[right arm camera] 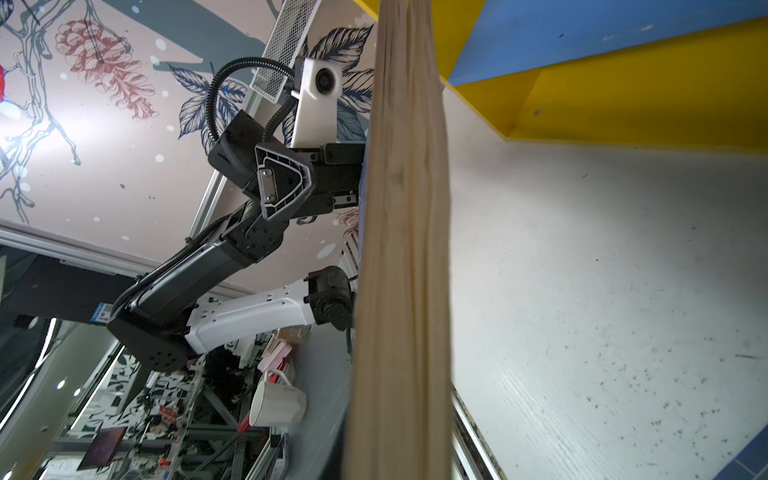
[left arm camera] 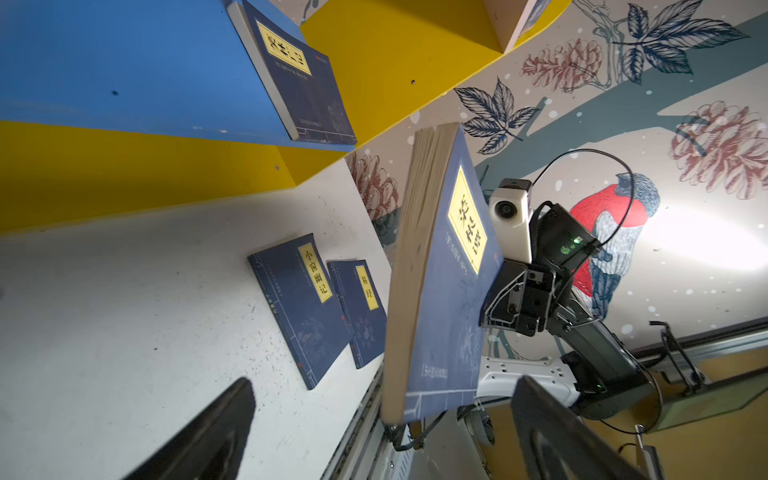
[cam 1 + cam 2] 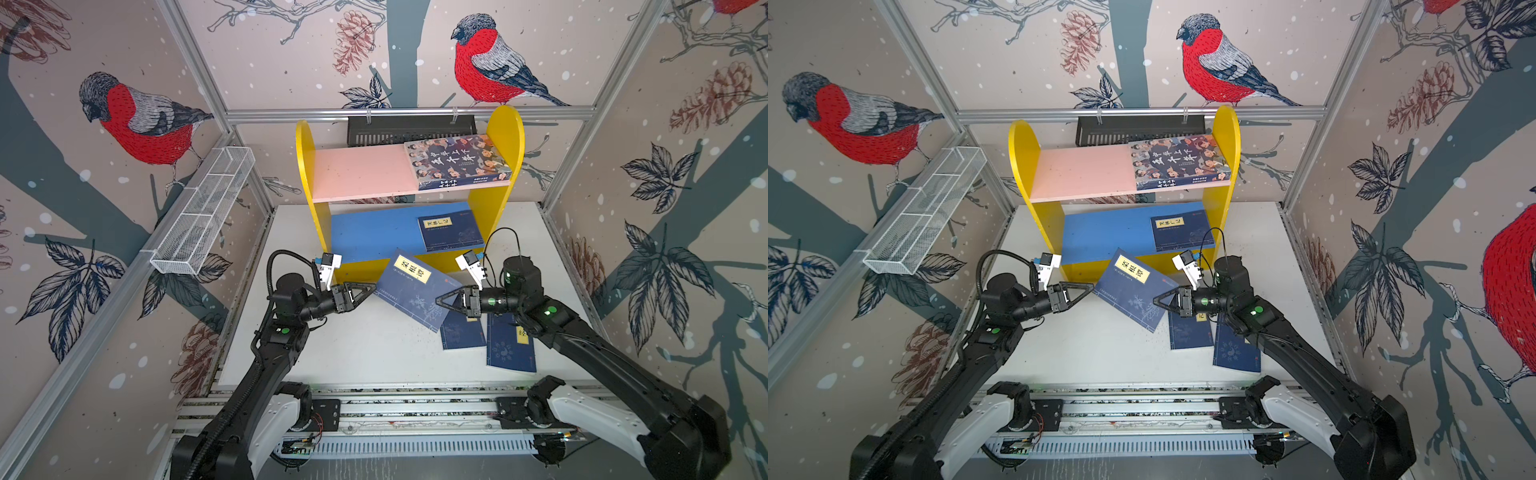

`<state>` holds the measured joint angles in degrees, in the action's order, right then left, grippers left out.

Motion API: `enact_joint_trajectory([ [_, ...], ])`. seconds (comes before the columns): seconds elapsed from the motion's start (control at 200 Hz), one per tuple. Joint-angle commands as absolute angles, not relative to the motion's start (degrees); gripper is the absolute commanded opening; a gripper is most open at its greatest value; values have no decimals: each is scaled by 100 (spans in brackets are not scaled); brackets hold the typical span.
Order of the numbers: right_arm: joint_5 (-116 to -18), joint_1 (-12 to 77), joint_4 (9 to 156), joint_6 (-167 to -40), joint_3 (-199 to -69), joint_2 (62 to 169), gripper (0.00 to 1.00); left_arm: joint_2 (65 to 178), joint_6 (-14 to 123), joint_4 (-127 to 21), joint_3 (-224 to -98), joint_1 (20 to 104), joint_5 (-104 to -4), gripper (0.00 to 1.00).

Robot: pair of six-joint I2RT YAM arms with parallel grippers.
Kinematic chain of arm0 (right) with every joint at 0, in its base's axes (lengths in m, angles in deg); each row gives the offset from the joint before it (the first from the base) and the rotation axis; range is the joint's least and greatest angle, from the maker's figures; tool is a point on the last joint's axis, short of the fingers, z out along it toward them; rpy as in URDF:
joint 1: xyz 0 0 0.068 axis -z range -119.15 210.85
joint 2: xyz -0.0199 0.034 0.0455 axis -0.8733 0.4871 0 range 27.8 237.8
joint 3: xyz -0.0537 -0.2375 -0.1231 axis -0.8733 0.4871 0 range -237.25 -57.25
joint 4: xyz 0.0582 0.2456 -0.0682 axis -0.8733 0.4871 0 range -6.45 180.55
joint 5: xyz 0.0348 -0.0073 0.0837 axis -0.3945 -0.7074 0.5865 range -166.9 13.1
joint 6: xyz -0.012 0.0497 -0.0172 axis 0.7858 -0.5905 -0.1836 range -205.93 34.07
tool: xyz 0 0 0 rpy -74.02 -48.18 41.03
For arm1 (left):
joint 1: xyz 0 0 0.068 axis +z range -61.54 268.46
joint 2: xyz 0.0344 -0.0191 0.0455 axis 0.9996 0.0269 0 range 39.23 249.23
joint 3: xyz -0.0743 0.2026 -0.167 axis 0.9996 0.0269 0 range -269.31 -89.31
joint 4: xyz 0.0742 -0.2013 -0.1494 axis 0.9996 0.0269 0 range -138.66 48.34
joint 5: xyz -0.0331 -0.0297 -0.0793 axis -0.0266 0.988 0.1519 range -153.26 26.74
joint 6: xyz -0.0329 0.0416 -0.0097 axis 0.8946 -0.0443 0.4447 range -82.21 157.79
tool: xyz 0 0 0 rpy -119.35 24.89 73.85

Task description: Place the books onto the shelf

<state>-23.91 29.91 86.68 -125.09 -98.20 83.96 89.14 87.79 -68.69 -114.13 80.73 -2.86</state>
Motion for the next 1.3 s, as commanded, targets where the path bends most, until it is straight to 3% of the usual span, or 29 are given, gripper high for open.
enact_joint_trajectory([
  [0.0,-1798,2956,8753,-12200,-9916,8343,2,8932,9382,-7791,-11288,8055,270,96],
  [0.26,-1668,2842,8871,-12003,-10016,8444,2,9044,9826,-8363,-11336,7721,726,94],
  [0.38,-1595,2796,8878,-11924,-10122,8617,3,9063,9765,-8411,-11356,7557,805,85],
  [0.555,-1599,2684,8944,-11762,-10310,8844,3,9086,9685,-8297,-11383,7521,773,55],
  [0.665,-1599,2684,9056,-11646,-10446,9063,7,9091,9737,-8242,-11357,7521,527,15],
  [0.715,-1650,2692,9106,-11590,-10503,9146,23,9098,9730,-8238,-11300,7519,381,0],
  [0.791,-1759,2747,9207,-11520,-10593,9273,28,9147,9682,-8303,-11260,7523,294,0],
  [0.861,-2174,2904,9388,-11506,-10757,9346,46,9174,9668,-8334,-11315,7519,223,0],
  [0.926,-2751,3191,9712,-11516,-10850,9364,55,9195,9646,-8343,-11448,7528,142,0],
  [1.091,-3141,4138,8763,-12757,-10007,8848,60,9381,9568,-8084,-11920,7570,-261,0],
  [1.296,-3800,4116,7781,-14098,-9293,7962,65,9684,9629,-7560,-12213,7780,-1269,0],
])
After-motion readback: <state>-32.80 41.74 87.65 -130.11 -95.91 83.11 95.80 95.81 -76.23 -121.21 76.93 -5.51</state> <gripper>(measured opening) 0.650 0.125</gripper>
